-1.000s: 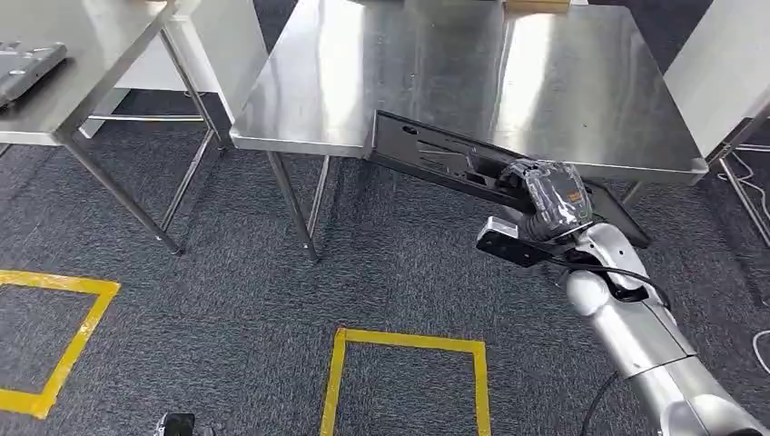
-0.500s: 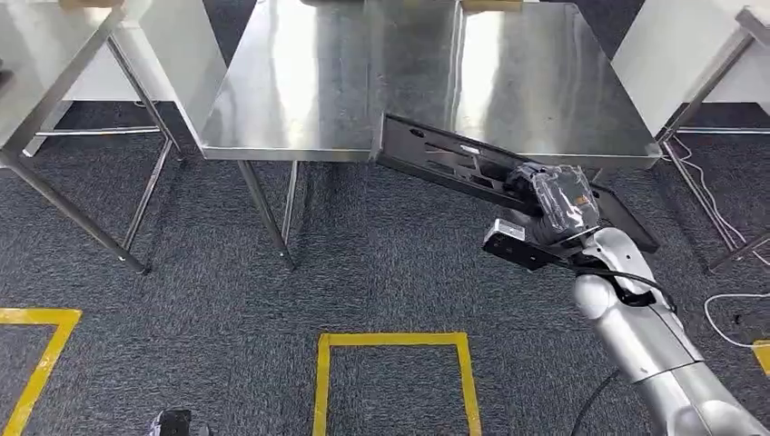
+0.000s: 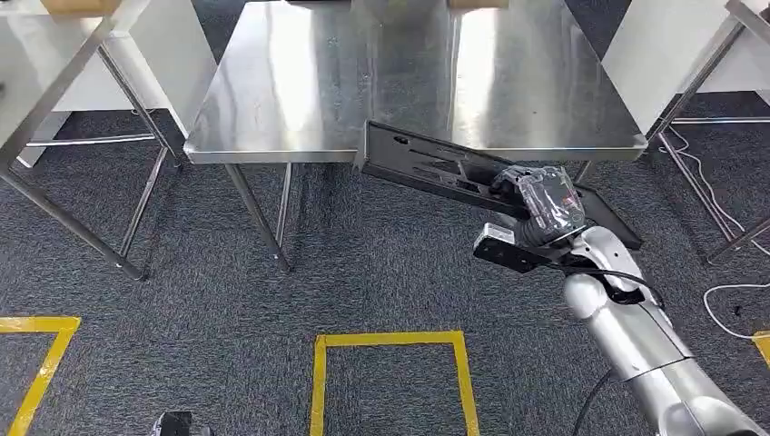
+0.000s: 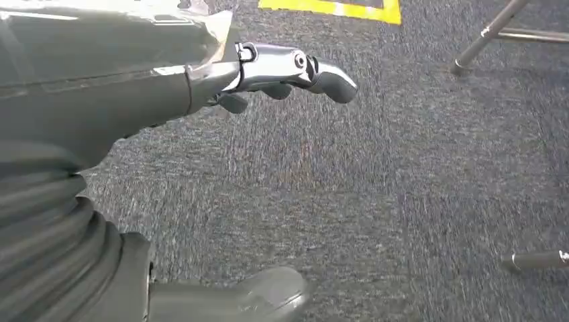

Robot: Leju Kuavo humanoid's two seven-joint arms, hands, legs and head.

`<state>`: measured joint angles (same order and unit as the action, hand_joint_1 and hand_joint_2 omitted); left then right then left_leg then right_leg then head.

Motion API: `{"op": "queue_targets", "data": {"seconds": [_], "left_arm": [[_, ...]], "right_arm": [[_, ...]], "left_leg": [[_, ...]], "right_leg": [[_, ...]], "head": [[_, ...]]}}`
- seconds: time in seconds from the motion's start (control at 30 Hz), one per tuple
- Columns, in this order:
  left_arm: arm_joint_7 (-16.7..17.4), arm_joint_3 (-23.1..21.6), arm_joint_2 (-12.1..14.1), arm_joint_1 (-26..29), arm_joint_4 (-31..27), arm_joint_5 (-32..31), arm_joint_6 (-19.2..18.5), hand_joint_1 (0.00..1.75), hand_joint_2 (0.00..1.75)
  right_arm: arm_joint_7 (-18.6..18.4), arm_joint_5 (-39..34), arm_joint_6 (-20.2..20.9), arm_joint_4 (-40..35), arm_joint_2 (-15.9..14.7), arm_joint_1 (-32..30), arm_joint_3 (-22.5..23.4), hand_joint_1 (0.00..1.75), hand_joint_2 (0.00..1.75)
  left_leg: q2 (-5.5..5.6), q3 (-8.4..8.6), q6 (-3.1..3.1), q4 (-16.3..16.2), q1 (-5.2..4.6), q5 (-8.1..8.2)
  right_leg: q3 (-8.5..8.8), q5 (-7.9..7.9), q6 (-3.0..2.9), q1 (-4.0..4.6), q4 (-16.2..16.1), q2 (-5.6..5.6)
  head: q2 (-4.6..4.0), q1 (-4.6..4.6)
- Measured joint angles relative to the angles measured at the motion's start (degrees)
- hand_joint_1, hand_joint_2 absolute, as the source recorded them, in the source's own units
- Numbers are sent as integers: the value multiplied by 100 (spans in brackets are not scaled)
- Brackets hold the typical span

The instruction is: Take the parts from the cabinet and place them on the table.

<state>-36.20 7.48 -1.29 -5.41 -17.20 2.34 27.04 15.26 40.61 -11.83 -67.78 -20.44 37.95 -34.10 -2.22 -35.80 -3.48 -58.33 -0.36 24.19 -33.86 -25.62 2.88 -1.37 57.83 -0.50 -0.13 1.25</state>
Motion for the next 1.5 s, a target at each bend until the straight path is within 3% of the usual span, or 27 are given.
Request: {"op": "queue_targets", "data": {"seconds": [0.17,0.2,0.23,0.3,0.37,0.43,0.5,0.53,0.6,0.67,0.73,0.83,0.87,0.9,0.93,1.0,1.03,1.07,1.13,1.2,1.23,1.3,1.33,1.37,1.4,1.43,1.5], "left_arm": [[-7,0,13,5,0,15,26,0,175],[-9,0,11,11,0,15,26,0,175],[-22,0,0,9,0,18,33,0,175],[-22,0,0,10,2,18,33,0,175],[-22,0,-2,13,2,18,33,0,175],[-22,-4,-13,15,4,15,33,0,175],[-22,-11,-24,15,4,13,31,0,175],[-22,-22,-20,15,4,13,33,0,175],[-20,-33,-13,18,4,13,33,0,175],[-20,-41,-20,23,4,13,33,0,175],[-20,-55,-15,20,4,13,35,0,175],[0,-61,-6,38,7,11,35,0,175],[0,-63,-6,48,9,11,33,0,175],[0,-70,-9,51,11,11,33,0,175],[0,-79,-9,50,11,11,33,0,175],[0,-81,-2,49,11,11,33,0,175],[0,-81,2,48,11,9,33,0,175],[0,-81,4,40,11,7,31,0,175],[0,-83,4,45,11,5,28,0,175],[0,-85,7,40,11,5,28,0,175],[-2,-87,0,34,11,3,24,0,175],[-2,-92,-4,33,11,-4,15,0,175],[-2,-96,-4,33,11,-2,15,0,175],[4,-101,-2,34,11,-4,15,0,175],[13,-109,-4,35,11,-4,13,0,175],[13,-120,-6,35,11,-6,13,0,175],[18,-140,-6,33,11,-9,11,0,175]], "right_arm": [[29,-61,28,7,79,31,-39,147,175],[33,-68,28,7,77,34,-35,147,175],[37,-83,28,7,79,50,-35,147,175],[48,-109,35,22,77,77,-37,147,175],[55,-129,44,46,70,35,-39,147,175],[72,-135,44,66,70,10,-39,147,175],[83,-142,42,66,66,30,-35,147,175],[85,-146,44,66,61,36,-33,147,175],[90,-151,44,66,50,20,-35,147,175],[92,-153,46,66,39,11,-33,147,175],[92,-153,46,59,46,26,-33,147,175],[92,-153,46,59,50,19,-37,147,175],[92,-153,48,59,50,2,-39,147,175],[92,-153,48,59,53,-12,-39,147,175],[92,-153,48,59,53,-17,-39,147,175],[92,-153,48,42,53,-14,-33,147,175],[92,-153,48,31,53,-14,-31,147,175],[92,-155,48,31,53,-3,-28,147,175],[88,-155,48,31,37,-18,-22,147,175],[88,-155,48,18,18,-22,-5,147,175],[88,-155,48,11,9,-25,2,147,175],[90,-164,48,9,-15,-12,4,147,175],[90,-162,48,11,-33,-29,2,147,175],[83,-164,48,11,-50,-58,2,147,175],[83,-168,48,11,-70,-79,2,147,175],[83,-168,48,11,-76,-90,2,147,175],[83,-168,44,9,-79,-82,9,147,175]], "left_leg": [[6,30,-9,71,-19,2],[-12,114,-2,179,72,-56],[-10,149,-14,238,44,-68],[-15,151,-20,231,48,-71],[-10,148,-19,224,44,-66],[1,157,-8,217,46,-53],[3,161,46,162,53,-12],[4,138,93,111,22,26],[-1,122,137,73,0,56],[-38,122,157,74,12,52],[104,58,245,-122,58,233],[184,-562,321,-1393,79,853],[184,-723,323,-1681,87,912],[184,-768,313,-1709,91,841],[184,-678,296,-1455,93,625],[209,-214,238,-471,93,80],[267,-18,198,-42,92,-43],[297,27,194,15,69,26],[273,6,170,10,33,34],[260,53,86,85,34,-4],[236,101,35,143,51,-36],[229,116,-28,148,52,-32],[230,117,-35,147,45,-27],[232,116,-41,145,39,-22],[233,120,-41,144,35,-20],[236,122,-39,137,34,-14],[235,131,-15,109,36,12]], "right_leg": [[45,17,38,10,-77,-4],[1,-22,35,44,-15,-7],[-74,-139,17,40,181,8],[-503,-509,-42,39,1047,18],[-861,-673,-9,43,1716,27],[-706,-416,88,37,1319,25],[-206,18,179,6,245,-33],[-90,53,131,14,-44,-133],[-56,73,-22,50,-34,-50],[-67,77,-86,58,-24,-23],[-32,96,-169,-9,-50,22],[-25,78,-200,3,-47,67],[-22,75,-202,10,-46,89],[-15,73,-201,12,-44,110],[-5,67,-207,13,-44,135],[30,56,-215,13,-45,175],[37,53,-216,11,-51,188],[6,42,-190,60,-46,197],[0,35,-152,41,-53,205],[13,45,-55,82,-103,217],[-54,-40,-60,62,46,143],[-384,-353,-133,64,726,122],[-671,-551,-150,62,1272,120],[-876,-649,-135,65,1653,120],[-945,-626,-100,63,1747,120],[-869,-511,-55,63,1562,118],[-392,-92,34,62,576,95]], "head": [[0,0],[0,-15],[0,-15],[0,-20],[0,-24],[0,-26],[0,-26],[0,-31],[0,-15],[0,-22],[0,-7],[0,-4],[0,-2],[0,-9],[0,-4],[0,-2],[0,-4],[0,-13],[0,-11],[0,-11],[0,-13],[0,-26],[0,-24],[0,-28],[0,-26],[0,-22],[0,-24]]}}
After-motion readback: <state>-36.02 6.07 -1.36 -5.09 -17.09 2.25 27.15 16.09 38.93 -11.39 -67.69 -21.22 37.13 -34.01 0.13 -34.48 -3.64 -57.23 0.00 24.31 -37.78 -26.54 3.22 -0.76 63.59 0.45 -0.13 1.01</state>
